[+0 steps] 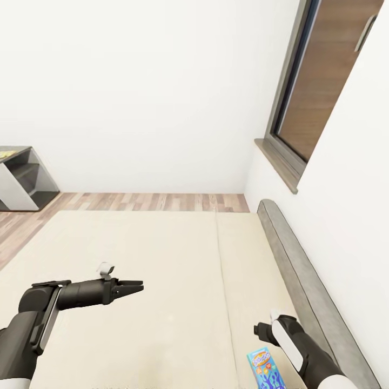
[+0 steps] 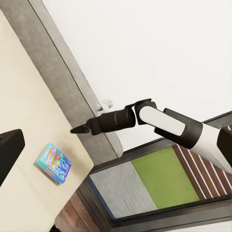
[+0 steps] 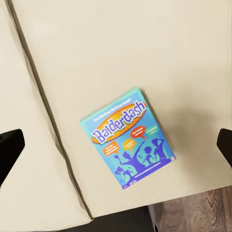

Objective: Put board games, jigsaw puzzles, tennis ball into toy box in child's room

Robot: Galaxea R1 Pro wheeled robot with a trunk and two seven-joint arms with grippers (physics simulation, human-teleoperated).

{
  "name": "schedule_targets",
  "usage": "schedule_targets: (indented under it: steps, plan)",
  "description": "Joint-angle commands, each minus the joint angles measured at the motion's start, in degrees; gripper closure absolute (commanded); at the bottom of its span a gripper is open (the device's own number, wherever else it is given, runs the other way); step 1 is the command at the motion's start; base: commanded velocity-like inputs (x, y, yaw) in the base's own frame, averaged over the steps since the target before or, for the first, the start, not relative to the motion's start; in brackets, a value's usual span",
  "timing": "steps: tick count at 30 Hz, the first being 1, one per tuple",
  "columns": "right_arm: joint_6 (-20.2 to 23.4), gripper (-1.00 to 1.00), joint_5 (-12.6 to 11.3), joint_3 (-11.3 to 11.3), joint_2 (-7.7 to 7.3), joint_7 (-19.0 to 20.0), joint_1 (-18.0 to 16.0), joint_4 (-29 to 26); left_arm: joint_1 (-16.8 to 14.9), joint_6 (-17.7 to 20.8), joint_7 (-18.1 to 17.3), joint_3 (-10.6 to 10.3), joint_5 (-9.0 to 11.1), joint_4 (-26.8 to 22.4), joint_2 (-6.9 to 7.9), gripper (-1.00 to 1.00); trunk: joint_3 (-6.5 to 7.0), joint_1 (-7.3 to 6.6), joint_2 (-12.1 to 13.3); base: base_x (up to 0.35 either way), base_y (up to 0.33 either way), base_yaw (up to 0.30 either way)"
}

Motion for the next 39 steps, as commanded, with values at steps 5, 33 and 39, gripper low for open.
schedule_targets:
  steps: [5, 33, 39]
  plan:
    - [-1.7, -1.00, -0.6, 0.4, -0.20, 0.8, 0.0, 0.6, 0.0, 0.6, -0.3, -0.1, -0.2, 0.0, -0.10, -1.00, -0.58, 0.03, -0.1, 0.000, 0.000, 0.000]
    - [-4.3, -1.00, -0.4, 0.4, -1.13, 8.1, 0.0, 0.8, 0.0, 0.6, -0.3, -0.4, -0.6, 0.0, -0.32, -1.00, -3.19, 0.03, -0.1, 0.000, 0.000, 0.000]
    - [-5.0, -1.00, -0.5, 0.3, -1.36, 10.4, 0.4, 0.3, 0.0, 0.6, -0.3, -0.4, -0.4, -0.3, -0.25, -1.00, -3.75, 0.03, -0.1, 0.000, 0.000, 0.000]
